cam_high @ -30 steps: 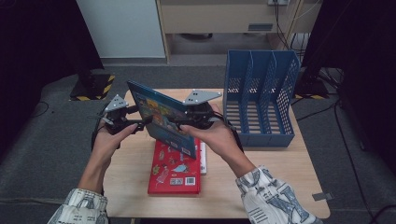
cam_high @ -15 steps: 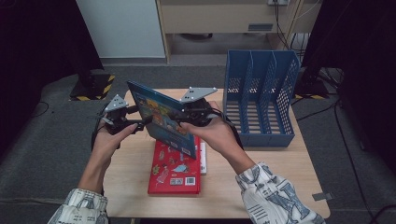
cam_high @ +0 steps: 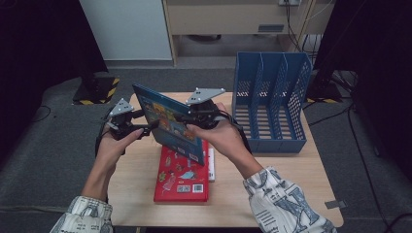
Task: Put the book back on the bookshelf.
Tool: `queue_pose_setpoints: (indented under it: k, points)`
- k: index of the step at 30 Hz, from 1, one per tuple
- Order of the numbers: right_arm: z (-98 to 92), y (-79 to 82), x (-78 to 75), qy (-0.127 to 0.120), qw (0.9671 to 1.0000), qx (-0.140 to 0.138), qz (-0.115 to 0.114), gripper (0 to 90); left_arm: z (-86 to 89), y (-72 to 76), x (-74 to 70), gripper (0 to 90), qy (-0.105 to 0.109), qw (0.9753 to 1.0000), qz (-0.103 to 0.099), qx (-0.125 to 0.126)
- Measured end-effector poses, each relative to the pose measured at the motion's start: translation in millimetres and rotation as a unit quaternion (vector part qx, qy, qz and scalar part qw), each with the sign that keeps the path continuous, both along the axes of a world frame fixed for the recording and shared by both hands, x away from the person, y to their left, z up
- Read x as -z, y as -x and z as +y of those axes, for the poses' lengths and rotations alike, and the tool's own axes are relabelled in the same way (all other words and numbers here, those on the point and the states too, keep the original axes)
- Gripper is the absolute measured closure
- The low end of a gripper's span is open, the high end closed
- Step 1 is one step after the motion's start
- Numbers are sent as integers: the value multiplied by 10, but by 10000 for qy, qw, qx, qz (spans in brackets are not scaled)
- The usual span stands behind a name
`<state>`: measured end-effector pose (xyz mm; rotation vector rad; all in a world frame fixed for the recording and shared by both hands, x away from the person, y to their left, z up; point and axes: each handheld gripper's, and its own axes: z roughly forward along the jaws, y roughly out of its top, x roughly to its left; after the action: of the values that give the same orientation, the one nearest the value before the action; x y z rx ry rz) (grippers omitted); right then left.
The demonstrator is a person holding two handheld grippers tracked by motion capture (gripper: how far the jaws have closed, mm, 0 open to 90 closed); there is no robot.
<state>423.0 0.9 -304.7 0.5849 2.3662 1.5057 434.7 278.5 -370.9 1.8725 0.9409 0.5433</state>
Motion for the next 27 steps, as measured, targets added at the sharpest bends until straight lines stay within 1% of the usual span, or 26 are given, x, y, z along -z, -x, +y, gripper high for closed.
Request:
queue_pose_setpoints:
  k: [7, 9, 11, 13, 14, 15, 16, 21, 24, 27]
  points:
    - [29, -23, 18, -47, 10000, 15, -7, 782, -6, -1, 1, 216, -11, 10000, 2, 9]
    - [35, -30, 19, -85, 10000, 3, -16, 808, 1, -2, 4, 217, 12, 10000, 4, 12]
    - [33, -32, 19, -90, 10000, 3, -13, 811, 5, -1, 6, 219, 30, 10000, -3, 21]
    - [25, -39, 19, -111, 9999, 29, 20, 818, 21, 2, 11, 216, 95, 9999, 27, 31]
    - [20, -43, 20, -121, 9999, 38, 27, 820, 26, 4, 21, 203, 122, 9999, 53, 3]
    - [15, -44, 20, -126, 9999, 51, 25, 822, 37, 6, 36, 174, 99, 9999, 50, -54]
    - [8, -46, 21, -127, 9999, 46, 22, 823, 57, 8, 57, 159, 69, 9999, 68, -95]
    - [-8, -45, 17, -134, 9999, 43, 16, 825, 203, 38, 226, 155, 136, 9993, 218, -279]
    - [-26, -55, 9, -187, 9998, 107, 22, 826, 286, 87, 324, 149, 123, 9987, 233, -440]
    - [-60, -67, -6, -243, 9995, 187, 5, 827, 364, 125, 446, 145, 175, 9976, 320, -580]
